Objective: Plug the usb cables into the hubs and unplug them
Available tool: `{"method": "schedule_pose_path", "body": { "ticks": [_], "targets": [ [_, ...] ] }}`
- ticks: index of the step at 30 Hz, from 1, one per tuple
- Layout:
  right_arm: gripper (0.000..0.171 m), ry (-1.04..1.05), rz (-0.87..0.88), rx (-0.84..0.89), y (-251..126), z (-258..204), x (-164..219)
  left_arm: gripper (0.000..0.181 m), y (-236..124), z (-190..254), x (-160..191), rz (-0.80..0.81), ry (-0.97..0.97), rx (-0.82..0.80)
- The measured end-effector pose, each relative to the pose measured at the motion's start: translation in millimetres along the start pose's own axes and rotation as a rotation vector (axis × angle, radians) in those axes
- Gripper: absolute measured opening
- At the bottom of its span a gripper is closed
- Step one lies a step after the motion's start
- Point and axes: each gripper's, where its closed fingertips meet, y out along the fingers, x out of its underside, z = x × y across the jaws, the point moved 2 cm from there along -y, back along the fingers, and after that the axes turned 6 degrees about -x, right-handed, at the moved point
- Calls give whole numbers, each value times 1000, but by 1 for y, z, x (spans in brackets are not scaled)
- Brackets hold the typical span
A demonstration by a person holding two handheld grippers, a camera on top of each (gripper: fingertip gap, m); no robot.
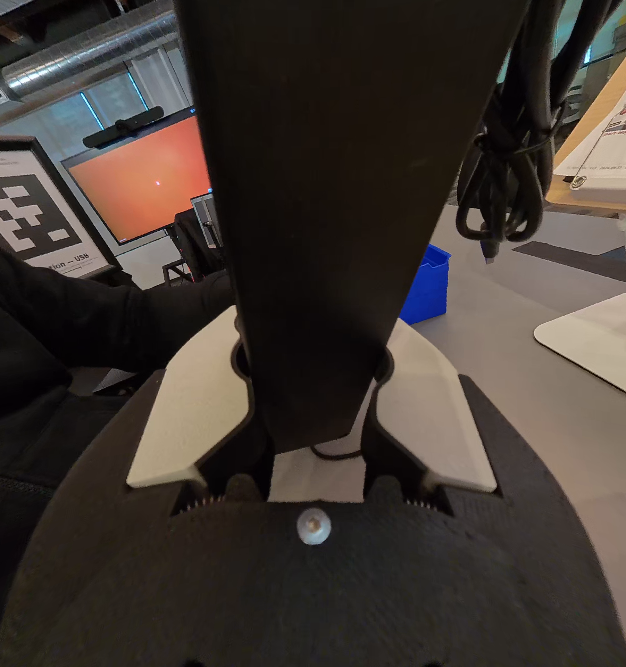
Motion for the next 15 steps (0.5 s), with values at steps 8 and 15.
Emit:
{"method": "schedule_pose_path", "body": {
  "ticks": [8,15],
  "targets": [
    [67,-18,-5,-14,4,-7,-2,51,53,30,19,-166,-536,104],
    [67,-21,20,-27,2,-9,-7,43,72,30,6,-143,-584,111]
  ]
}}
